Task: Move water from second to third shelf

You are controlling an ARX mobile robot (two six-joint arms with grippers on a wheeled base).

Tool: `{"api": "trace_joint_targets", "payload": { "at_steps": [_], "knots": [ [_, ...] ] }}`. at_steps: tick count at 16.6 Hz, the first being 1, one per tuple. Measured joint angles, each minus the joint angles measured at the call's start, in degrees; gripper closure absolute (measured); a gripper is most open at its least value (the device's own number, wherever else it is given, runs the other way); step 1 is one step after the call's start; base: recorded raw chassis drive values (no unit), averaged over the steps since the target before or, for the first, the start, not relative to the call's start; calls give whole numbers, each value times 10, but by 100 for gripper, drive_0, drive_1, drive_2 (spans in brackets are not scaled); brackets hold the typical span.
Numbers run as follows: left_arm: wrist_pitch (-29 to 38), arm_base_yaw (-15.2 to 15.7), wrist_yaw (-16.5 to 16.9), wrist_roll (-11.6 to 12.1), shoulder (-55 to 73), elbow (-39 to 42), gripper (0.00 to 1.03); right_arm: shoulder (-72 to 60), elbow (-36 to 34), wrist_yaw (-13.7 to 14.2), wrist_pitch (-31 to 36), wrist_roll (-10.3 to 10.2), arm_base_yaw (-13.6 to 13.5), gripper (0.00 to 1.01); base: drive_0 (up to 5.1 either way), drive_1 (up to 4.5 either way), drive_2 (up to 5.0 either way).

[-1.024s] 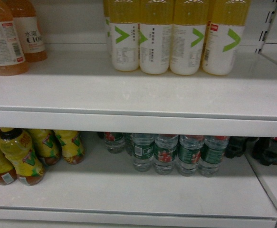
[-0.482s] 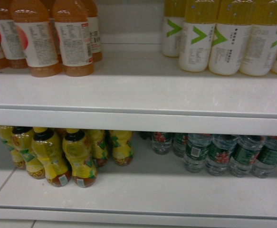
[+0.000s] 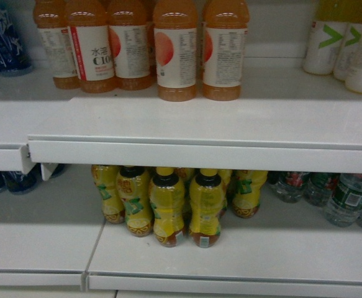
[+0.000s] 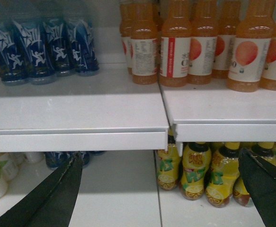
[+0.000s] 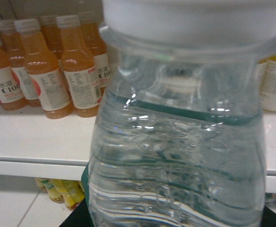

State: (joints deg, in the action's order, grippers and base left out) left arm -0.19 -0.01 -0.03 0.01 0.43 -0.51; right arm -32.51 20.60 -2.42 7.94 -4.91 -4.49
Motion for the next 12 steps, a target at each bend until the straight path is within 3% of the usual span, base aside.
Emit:
{"api": "trace_joint_targets", "payload": {
  "at_steps": [12],
  "knots": [
    [0, 0, 0, 0, 0, 0, 5, 0, 0, 0, 0, 0, 0, 59, -454, 216, 216]
  ]
}}
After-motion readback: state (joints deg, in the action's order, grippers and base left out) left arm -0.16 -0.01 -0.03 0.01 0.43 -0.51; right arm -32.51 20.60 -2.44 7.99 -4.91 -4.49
